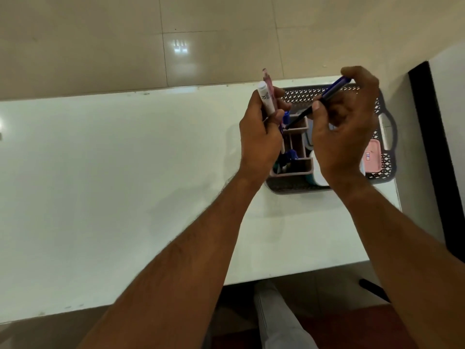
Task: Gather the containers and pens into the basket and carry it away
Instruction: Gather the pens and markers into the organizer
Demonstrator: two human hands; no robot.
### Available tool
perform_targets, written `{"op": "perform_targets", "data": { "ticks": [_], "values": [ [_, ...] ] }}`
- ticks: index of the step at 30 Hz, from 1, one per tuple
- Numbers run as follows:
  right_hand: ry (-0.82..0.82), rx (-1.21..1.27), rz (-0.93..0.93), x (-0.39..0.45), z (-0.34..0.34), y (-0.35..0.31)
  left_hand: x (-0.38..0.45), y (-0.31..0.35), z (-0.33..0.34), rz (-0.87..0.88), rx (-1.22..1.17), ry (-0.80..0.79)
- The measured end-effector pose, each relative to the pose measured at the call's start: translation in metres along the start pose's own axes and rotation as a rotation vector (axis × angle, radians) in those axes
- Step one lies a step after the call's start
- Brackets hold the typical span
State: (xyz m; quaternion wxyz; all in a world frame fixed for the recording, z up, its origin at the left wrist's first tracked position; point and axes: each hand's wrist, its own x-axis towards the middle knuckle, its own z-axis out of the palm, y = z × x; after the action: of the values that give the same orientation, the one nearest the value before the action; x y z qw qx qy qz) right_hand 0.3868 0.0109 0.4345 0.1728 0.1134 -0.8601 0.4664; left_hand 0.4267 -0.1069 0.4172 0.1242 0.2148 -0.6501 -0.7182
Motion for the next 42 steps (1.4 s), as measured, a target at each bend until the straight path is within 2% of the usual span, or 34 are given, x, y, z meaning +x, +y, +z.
{"op": "perform_targets", "data": {
  "ticks": [13,18,23,29,37,42],
  "values": [
    [-0.264,-0.097,-0.031,-0.011,0.0,0.055,0.011,-0.032,0.012,-0.06,0.223,0.086],
    [-0.364,-0.094,-0.046,-0.014,0.003,0.066,0.002,-0.037,0.017,0.02,0.299,0.1],
    [-0.389,-0.089,-0.056,-0.013,0.003,0.072,-0.007,-0.041,0.019,0.099,0.289,0.046],
    [-0.428,-0.103,-0.066,-0.017,0.003,0.077,-0.002,-0.047,0.02,0.171,0.387,0.073],
    [-0.445,-0.139,-0.139,-0.021,0.002,0.077,-0.003,-0.051,0.019,0.168,0.386,0.142],
    [-0.457,-0.138,-0.105,-0.021,0.003,0.081,-0.003,-0.054,0.021,0.14,0.37,0.167]
  ]
}}
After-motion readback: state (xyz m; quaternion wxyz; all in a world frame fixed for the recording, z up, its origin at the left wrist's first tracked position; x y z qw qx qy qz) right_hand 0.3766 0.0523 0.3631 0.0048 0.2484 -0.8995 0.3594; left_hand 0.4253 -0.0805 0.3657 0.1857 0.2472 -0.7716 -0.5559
